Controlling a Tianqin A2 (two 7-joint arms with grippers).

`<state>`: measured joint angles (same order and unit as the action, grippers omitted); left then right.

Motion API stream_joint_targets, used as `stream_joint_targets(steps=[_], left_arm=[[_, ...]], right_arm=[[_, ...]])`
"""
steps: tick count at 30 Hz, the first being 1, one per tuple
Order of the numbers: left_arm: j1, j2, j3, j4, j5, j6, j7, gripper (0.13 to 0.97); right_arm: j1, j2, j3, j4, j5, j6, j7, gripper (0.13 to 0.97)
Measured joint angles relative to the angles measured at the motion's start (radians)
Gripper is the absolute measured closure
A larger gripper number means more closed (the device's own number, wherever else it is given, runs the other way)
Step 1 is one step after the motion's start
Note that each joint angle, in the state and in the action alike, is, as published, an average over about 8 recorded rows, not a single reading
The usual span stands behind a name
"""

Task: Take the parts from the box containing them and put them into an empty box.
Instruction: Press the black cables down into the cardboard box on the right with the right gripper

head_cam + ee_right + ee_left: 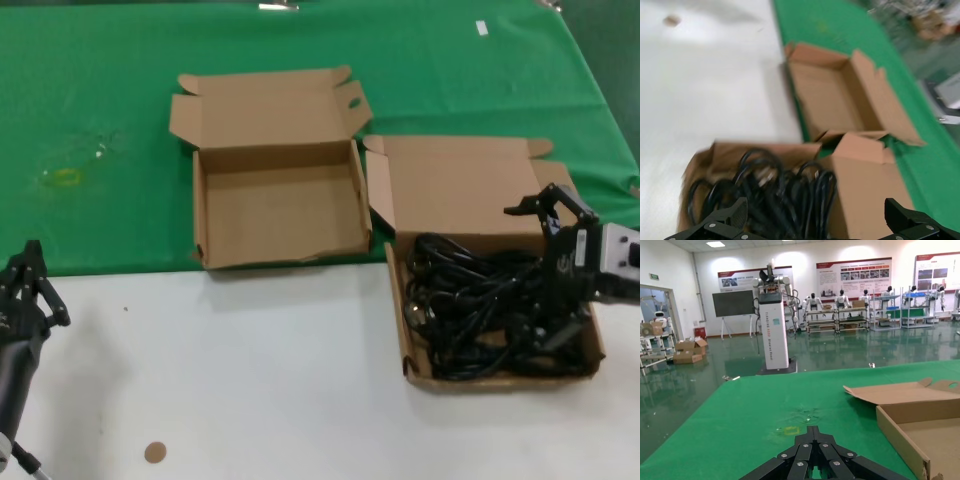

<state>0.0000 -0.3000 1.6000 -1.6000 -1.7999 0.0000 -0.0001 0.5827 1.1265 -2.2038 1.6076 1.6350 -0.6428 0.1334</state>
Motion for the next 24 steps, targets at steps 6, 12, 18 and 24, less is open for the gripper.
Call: stream_joint_targets(steps=[6,12,18,24], left_arm=[[0.000,0.000,0.000,0.000,0.000,0.000,0.000,0.953],[0.000,0.000,0.000,0.000,0.000,0.000,0.000,0.953],[0.000,0.000,0.000,0.000,0.000,0.000,0.000,0.953],[0.000,0.000,0.000,0.000,0.000,0.000,0.000,0.953]], right_arm=[[0.061,-0.037,0.026,-0.066,-0.057,-0.192,-0.134,0.129],[0.106,-0.094,0.048,-0.145,-0.113,-0.297,-0.332,0.129],[0.137,-0.154,0.064,-0.209,-0.171,-0.338,-0.434,0.145],[0.148,-0.202,0.080,-0.245,-0.211,-0.356,-0.463,0.171]])
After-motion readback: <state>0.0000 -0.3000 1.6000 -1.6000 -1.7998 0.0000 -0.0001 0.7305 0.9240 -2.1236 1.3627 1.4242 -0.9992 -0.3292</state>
